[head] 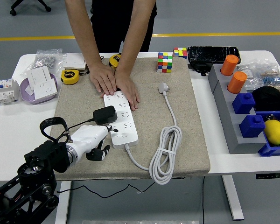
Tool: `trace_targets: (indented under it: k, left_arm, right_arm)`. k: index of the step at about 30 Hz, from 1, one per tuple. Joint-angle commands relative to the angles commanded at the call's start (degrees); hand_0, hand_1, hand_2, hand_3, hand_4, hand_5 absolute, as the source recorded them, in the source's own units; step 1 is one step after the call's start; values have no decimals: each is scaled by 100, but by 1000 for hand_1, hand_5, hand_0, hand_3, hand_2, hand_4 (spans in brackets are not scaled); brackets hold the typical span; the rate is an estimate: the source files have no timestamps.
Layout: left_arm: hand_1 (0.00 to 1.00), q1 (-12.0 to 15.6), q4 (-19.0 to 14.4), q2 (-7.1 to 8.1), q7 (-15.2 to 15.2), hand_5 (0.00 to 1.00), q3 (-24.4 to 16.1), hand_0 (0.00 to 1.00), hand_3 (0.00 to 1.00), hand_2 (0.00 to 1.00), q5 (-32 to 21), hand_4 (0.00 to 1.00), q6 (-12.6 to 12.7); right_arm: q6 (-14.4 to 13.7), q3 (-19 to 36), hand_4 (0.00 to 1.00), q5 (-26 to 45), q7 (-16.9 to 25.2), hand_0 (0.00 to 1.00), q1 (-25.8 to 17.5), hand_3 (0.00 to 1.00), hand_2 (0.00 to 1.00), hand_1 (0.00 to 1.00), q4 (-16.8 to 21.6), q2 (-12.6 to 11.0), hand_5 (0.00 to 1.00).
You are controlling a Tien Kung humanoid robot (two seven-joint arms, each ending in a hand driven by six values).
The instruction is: Pick up the plug,place it near the board,insert it into the board,press the button
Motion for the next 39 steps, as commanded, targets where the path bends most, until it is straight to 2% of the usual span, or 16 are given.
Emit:
trace_targets:
  k: [4,24,39]
  left_arm:
    - [51,-62,0,3,-45,2,135,190,897,179,4,511,55]
    - [48,-203,0,-100,-141,2,230,192,870,177,174,500,182]
    - [46,-229,481,-97,-173,2,288,194,853,175,230,484,158]
  right_arm:
    - [0,-16,998,1,-2,868,-1,797,762,777,0,-4,865]
    - [4,3,998,-29,-14,867,-13,796,762,776,0,-10,865]
    - [5,35,998,-36,-9,868,-4,796,762,777,0,-5,866]
